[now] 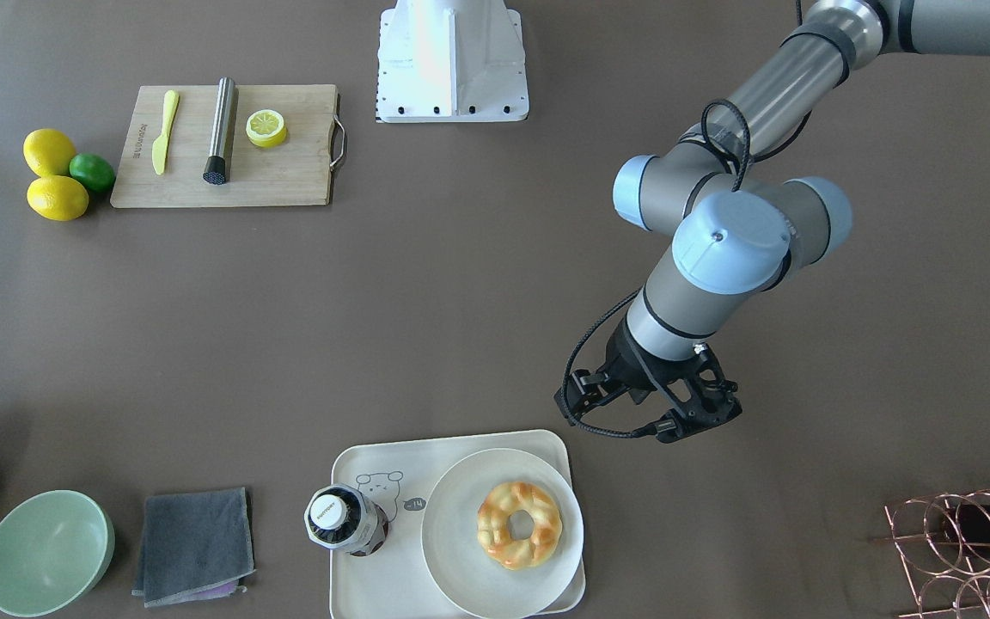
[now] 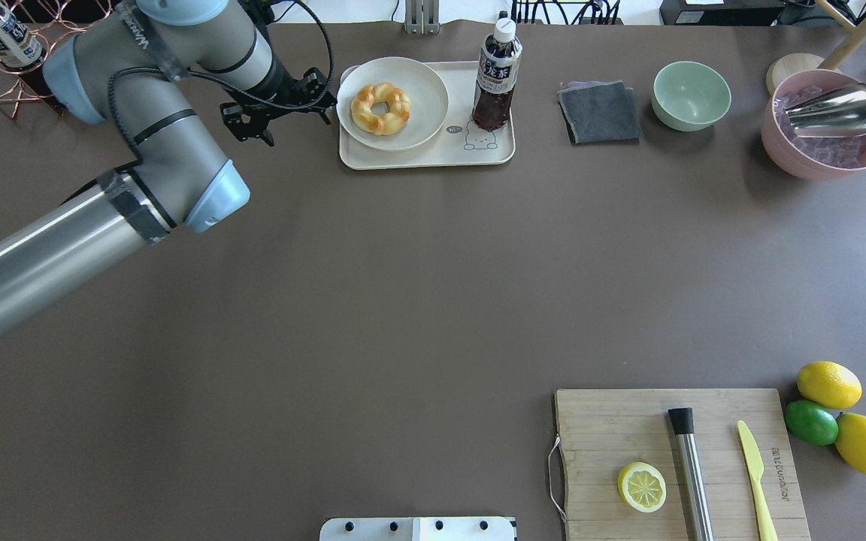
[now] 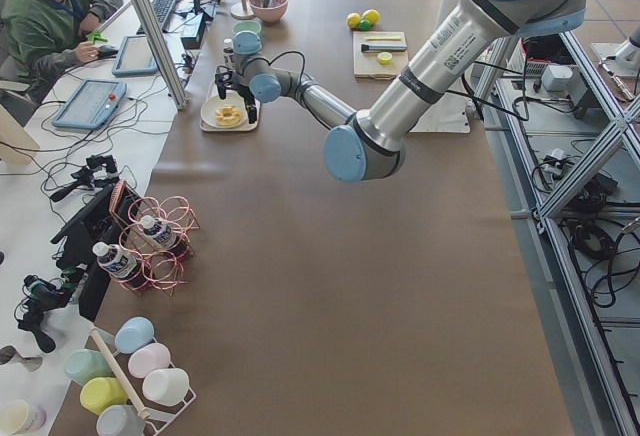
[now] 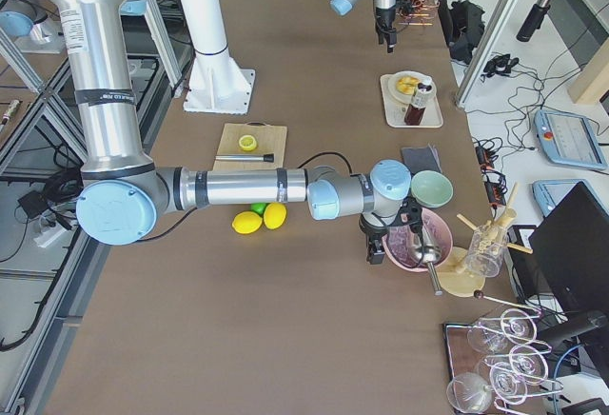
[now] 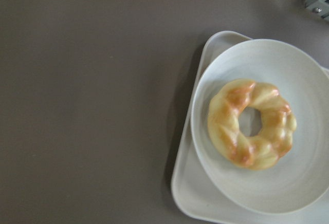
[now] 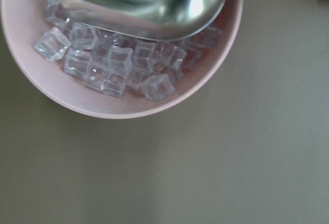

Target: Place donut on tray

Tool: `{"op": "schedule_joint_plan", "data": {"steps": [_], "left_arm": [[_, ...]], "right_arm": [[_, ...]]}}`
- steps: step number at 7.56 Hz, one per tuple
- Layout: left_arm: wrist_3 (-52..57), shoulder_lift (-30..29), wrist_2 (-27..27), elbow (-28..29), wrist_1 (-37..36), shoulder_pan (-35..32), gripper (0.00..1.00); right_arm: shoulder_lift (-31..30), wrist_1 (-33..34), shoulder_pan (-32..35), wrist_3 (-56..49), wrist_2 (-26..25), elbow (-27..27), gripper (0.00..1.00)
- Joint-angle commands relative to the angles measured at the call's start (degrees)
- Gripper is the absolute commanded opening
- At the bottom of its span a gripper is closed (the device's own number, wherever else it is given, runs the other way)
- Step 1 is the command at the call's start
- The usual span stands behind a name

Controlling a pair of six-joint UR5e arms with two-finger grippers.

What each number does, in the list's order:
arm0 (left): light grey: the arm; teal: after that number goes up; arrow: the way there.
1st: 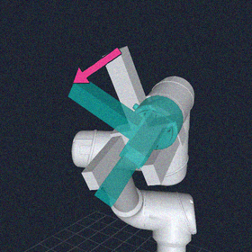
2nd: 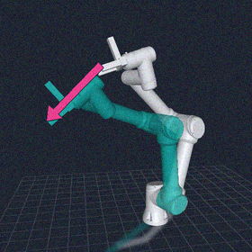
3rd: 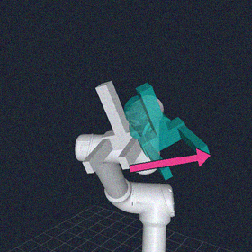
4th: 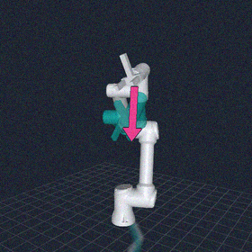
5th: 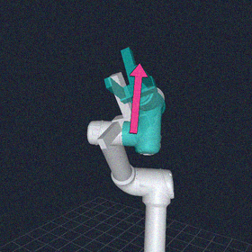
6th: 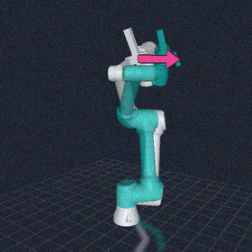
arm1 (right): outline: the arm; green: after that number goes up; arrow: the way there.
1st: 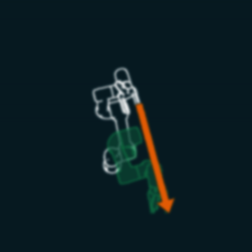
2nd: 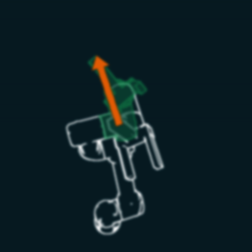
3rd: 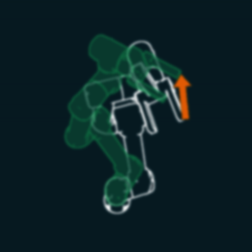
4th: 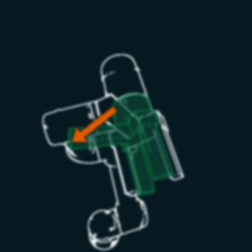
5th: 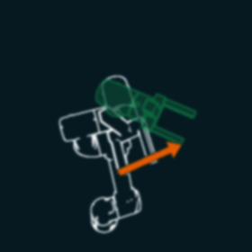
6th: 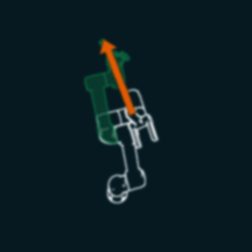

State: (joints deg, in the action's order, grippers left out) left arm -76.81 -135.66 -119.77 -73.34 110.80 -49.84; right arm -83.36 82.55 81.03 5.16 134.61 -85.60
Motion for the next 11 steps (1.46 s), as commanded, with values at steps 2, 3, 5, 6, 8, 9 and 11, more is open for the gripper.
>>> {"op": "schedule_joint_plan", "data": {"steps": [2, 3, 5, 6, 8, 9, 11], "left_arm": [[21.6, 24.5, -2.0, -28.1, -14.6, -5.2, 0.99], [24.8, 30.6, -3.3, -31.1, -14.6, -10.2, 0.99], [45.0, 41.0, -8.3, -30.6, -14.5, -19.5, 0.99], [54.6, 44.7, -8.3, -29.7, -14.7, -23.8, 0.99], [66.2, 48.8, -8.3, -28.7, -15.1, -30.7, 0.99], [69.4, 49.1, -8.3, -27.1, -16.7, -33.2, 0.99], [75.6, 52.0, -11.6, -26.9, -18.2, -38.3, 0.99]], "right_arm": [[-6.1, 0.3, 9.3, -0.4, -2.9, 1.1, 1.0], [-6.3, 0.9, 9.9, -0.5, -4.5, 1.2, 1.0], [-5.9, 3.5, 9.8, -0.4, -5.7, 0.9, 1.0], [-6.7, 3.4, 9.8, -0.4, -5.7, 1.2, 1.0], [-7.3, 3.1, 10.2, -0.4, -5.7, 1.0, 1.0], [-7.3, 3.1, 10.2, -0.4, -5.7, 1.2, 1.0], [-7.1, 3.1, 10.2, -0.3, -5.2, 1.2, 1.0]]}}
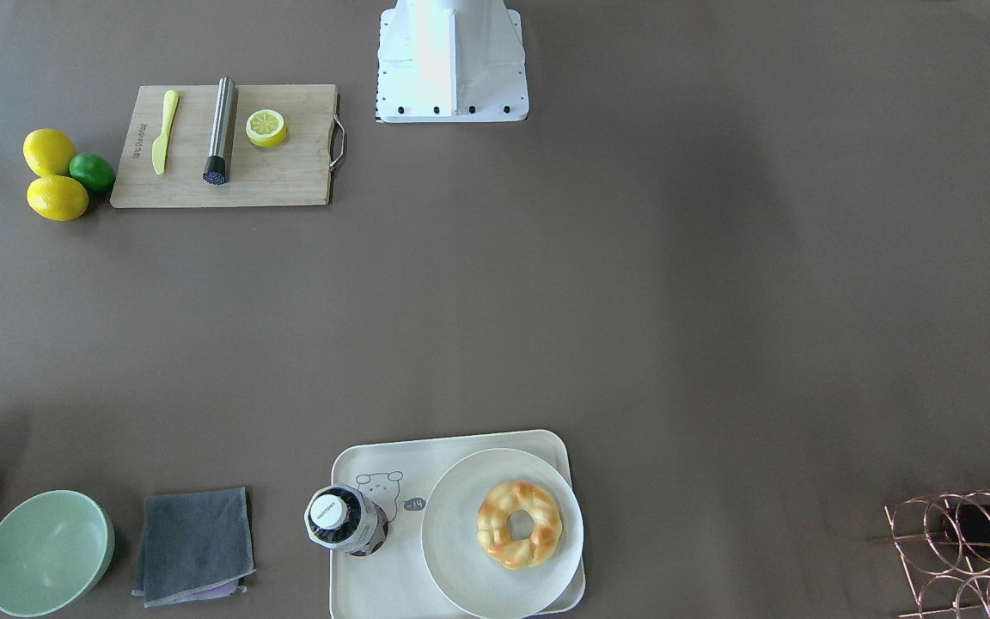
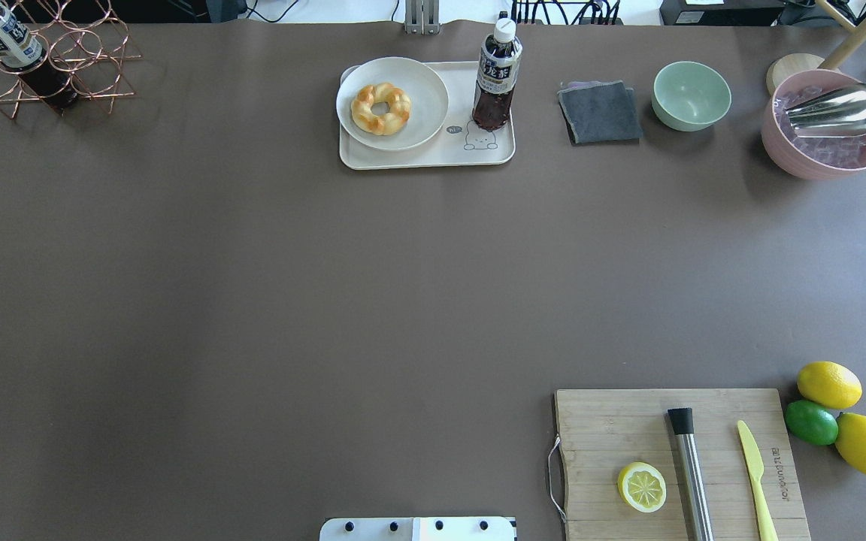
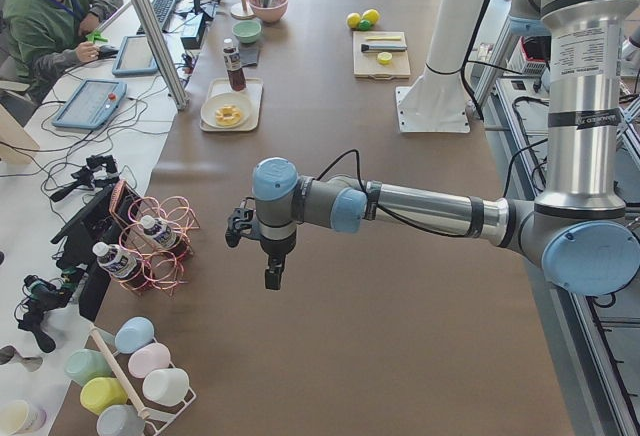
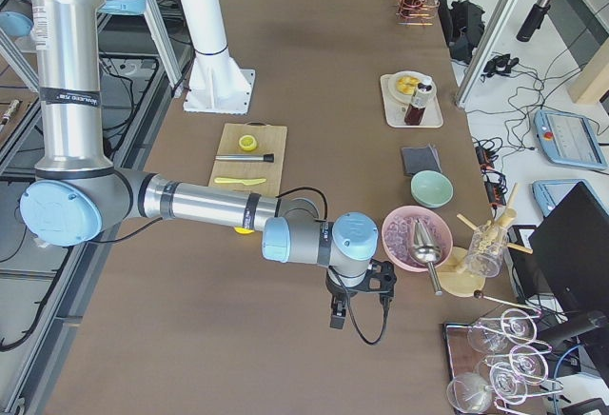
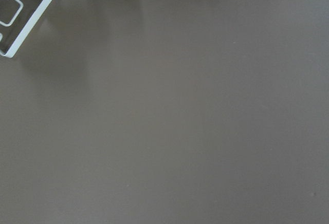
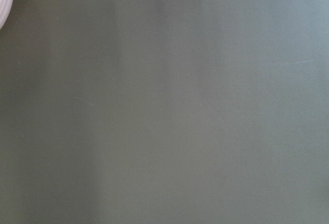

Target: Place donut on tray

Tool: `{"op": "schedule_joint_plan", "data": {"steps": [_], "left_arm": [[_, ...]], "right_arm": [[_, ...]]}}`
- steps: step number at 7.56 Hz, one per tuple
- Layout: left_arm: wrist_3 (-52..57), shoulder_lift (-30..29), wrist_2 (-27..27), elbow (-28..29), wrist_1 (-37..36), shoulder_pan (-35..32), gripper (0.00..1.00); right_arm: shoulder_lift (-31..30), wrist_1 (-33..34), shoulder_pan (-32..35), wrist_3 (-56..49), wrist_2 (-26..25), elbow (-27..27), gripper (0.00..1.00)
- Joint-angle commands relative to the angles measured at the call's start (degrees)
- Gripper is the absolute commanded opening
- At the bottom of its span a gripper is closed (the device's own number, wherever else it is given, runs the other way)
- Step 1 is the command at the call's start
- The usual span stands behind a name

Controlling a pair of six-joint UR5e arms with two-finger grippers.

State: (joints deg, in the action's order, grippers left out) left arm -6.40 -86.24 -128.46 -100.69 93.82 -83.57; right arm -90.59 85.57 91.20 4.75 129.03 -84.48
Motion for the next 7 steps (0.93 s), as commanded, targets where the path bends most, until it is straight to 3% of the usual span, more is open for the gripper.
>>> {"op": "schedule_joint_plan", "data": {"steps": [1, 7], "left_arm": [[5.3, 3.9, -2.9, 0.6, -0.7, -4.7, 0.99], [4.6, 3.5, -1.5, 3.4, -0.7, -7.7, 0.99]], "right_arm": [[0.1, 0.0, 0.0, 0.1, 1.0, -0.1, 1.0], [0.3, -0.1, 0.1, 0.4, 1.6, -0.1, 1.0]]}}
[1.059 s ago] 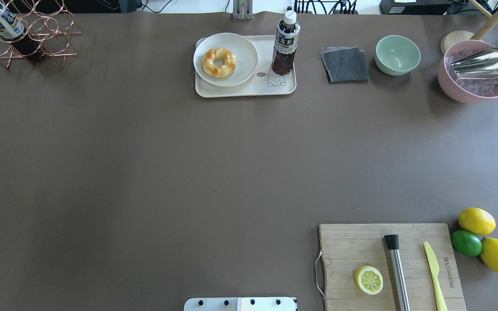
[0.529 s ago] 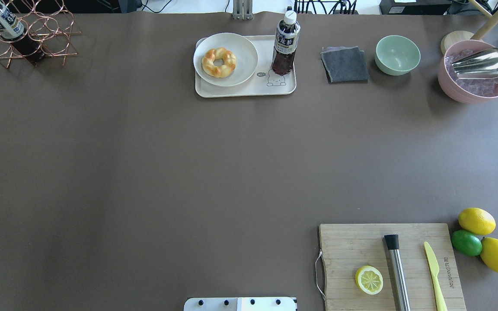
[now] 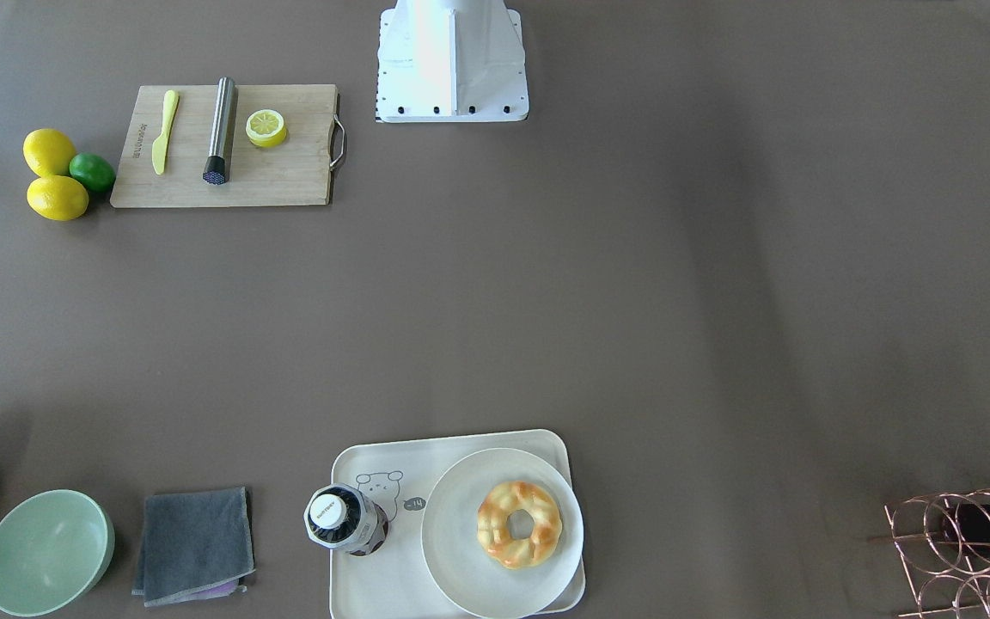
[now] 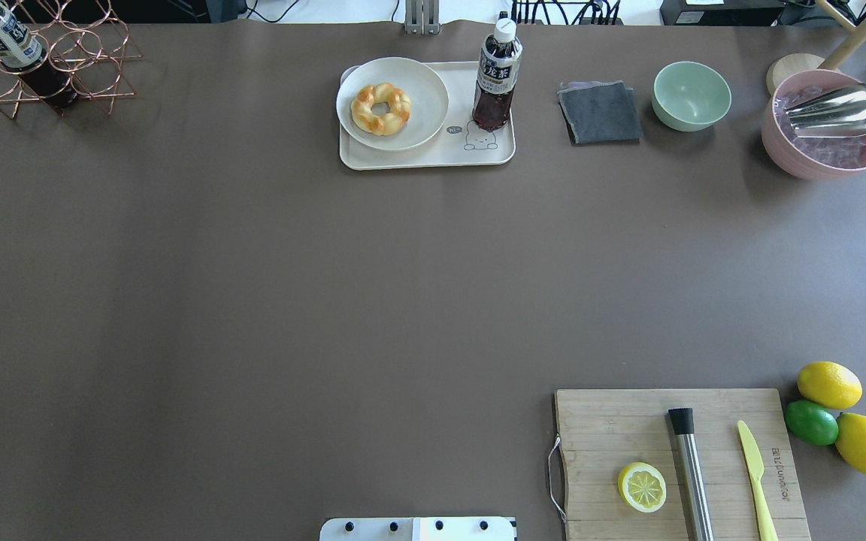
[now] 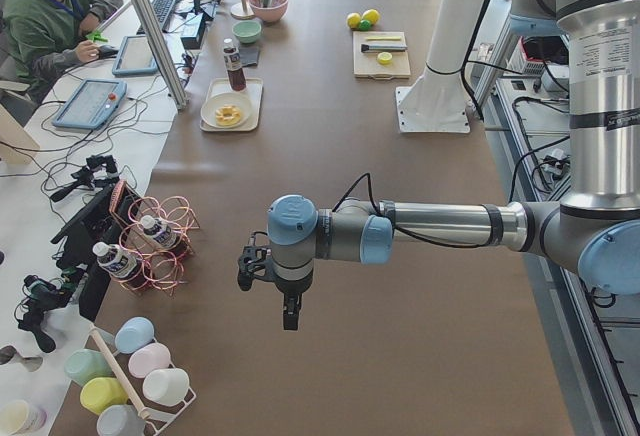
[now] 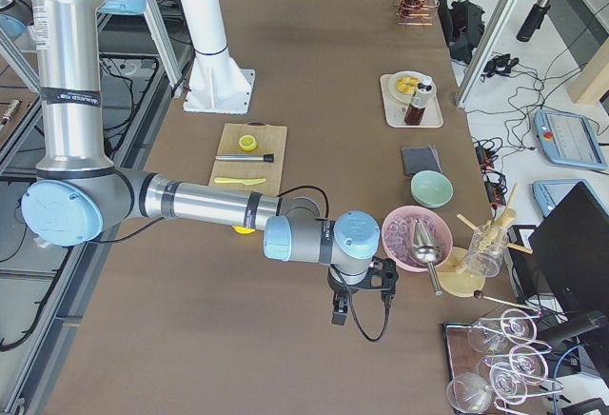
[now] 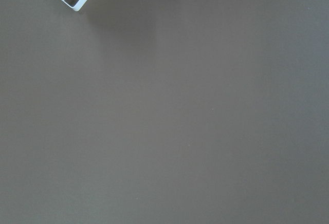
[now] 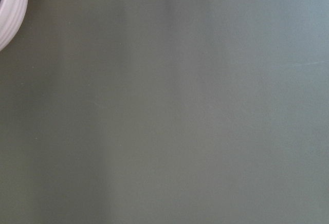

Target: Place donut on tray

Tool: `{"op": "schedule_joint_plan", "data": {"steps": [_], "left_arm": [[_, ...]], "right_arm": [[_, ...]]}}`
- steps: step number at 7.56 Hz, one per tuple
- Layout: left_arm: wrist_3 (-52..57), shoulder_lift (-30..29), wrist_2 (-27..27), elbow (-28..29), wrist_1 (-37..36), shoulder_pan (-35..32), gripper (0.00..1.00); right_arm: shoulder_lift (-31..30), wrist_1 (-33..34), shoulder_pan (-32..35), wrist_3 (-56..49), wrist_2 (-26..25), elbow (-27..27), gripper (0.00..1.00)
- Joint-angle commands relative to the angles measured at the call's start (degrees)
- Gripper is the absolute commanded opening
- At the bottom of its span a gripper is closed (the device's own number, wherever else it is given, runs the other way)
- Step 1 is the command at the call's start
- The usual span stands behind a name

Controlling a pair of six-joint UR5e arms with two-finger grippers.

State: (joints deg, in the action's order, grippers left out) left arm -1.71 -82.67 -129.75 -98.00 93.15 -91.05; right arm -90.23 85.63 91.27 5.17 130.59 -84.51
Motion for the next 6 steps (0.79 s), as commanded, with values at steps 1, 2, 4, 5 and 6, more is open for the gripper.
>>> {"op": "schedule_joint_plan", "data": {"steps": [1, 2, 4, 5, 6], "left_arm": [[-0.1, 0.0, -0.3, 0.8, 0.0, -0.3, 0.99], [-0.1, 0.1, -0.3, 0.8, 0.0, -0.3, 0.99], [0.0, 0.3, -0.3, 0.9, 0.0, -0.3, 0.99], [0.0, 0.3, -0.2, 0.9, 0.0, -0.3, 0.99], [0.0, 0.4, -0.2, 0.9, 0.0, -0.3, 0.99]], "right_arm": [[0.0, -0.1, 0.1, 0.0, -0.1, -0.1, 1.0], [0.1, -0.1, 0.1, 0.1, -0.1, 0.0, 1.0], [0.0, -0.1, 0.1, -0.1, -0.1, -0.3, 1.0], [0.0, -0.1, 0.1, 0.0, 0.0, -0.4, 1.0], [-0.1, -0.1, 0.1, 0.0, 0.0, -0.4, 1.0]]}}
